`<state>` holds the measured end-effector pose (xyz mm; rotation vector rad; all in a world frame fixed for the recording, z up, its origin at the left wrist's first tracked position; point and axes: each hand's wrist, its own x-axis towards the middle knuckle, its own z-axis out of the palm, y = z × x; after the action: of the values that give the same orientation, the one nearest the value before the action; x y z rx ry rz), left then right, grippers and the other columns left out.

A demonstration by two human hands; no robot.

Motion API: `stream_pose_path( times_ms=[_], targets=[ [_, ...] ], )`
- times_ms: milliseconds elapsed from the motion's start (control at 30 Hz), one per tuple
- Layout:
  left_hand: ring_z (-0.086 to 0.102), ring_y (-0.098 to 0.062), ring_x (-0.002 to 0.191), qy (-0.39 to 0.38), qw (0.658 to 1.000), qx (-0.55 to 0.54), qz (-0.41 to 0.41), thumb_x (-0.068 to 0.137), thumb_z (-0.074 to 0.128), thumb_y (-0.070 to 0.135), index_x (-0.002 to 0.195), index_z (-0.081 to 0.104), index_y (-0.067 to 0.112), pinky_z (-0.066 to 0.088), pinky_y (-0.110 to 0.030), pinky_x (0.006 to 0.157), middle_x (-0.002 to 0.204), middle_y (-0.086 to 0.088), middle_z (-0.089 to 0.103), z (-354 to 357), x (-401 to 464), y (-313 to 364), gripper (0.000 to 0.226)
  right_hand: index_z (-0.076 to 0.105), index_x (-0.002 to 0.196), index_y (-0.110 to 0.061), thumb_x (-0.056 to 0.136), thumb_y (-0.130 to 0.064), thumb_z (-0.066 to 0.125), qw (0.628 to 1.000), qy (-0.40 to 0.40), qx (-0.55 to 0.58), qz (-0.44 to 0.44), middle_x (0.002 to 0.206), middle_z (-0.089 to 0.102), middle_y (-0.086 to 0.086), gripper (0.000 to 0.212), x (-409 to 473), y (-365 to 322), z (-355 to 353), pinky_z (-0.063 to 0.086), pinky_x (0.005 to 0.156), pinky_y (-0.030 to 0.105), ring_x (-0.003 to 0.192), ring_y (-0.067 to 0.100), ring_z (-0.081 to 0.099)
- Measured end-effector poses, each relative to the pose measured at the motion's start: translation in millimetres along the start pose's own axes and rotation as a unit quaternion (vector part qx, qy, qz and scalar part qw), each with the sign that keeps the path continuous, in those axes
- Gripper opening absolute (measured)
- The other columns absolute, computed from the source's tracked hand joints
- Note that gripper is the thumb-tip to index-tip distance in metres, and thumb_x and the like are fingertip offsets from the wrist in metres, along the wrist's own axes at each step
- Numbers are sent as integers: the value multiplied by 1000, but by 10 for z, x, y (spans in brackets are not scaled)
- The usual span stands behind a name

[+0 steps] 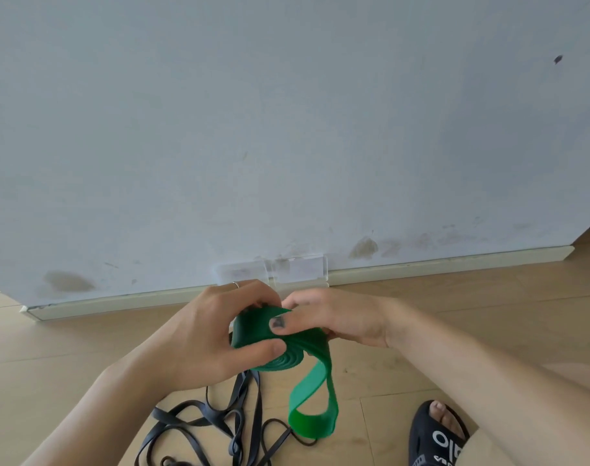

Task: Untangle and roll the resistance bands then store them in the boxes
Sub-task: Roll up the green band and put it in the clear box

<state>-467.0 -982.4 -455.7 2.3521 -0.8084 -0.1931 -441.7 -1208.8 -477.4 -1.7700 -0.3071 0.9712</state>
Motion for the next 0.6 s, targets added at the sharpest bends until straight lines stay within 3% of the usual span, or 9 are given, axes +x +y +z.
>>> stream_pose_path(
  times_ms=[67,133,233,300,400,500,600],
  targets=[
    [62,-6,89,-20,999,47,0,80,65,60,105,63,42,52,-31,75,98,20,63,40,26,44,30,66,117,-23,66,-75,77,999,43,-31,4,110,76,1,74,61,47,56,53,106,43,103,17,73],
    [62,-9,85,-14,998,49,23,85,64,55,105,65,40,52,-33,72,95,17,63,51,48,57,25,66,120,-23,62,-87,73,998,45,-46,10,117,76,2,87,84,67,80,52,108,48,111,20,72],
    [66,-14,89,-1,999,-18,30,91,67,43,109,68,33,54,-33,75,97,14,67,-12,22,4,20,65,121,-21,86,-77,58,1000,-17,-23,5,122,73,8,67,8,0,32,52,108,44,111,22,70],
    [67,-16,91,7,999,-42,26,92,67,41,111,69,30,55,-32,76,99,13,68,-63,4,-31,22,66,121,-17,96,-68,54,999,-43,2,-10,123,72,17,58,-38,-17,-15,52,99,45,107,27,69],
    [65,-11,93,-2,1000,-14,11,87,67,50,109,65,38,54,-29,77,102,18,65,-53,18,-38,24,67,119,-8,93,-66,62,999,19,-20,-16,108,79,11,64,5,7,-4,53,90,42,93,20,73],
    [61,-3,91,-28,998,59,-8,83,67,57,105,60,44,49,-19,73,102,24,60,18,57,2,27,68,106,-15,87,-73,64,993,85,-84,-15,89,81,5,61,49,19,60,53,82,31,75,6,72],
    [62,-5,87,-17,999,43,13,88,68,48,105,62,41,49,-19,70,98,21,61,13,75,16,20,66,109,-18,86,-79,57,993,65,-100,-9,89,80,2,66,29,-5,52,57,87,36,80,13,74]
  ],
)
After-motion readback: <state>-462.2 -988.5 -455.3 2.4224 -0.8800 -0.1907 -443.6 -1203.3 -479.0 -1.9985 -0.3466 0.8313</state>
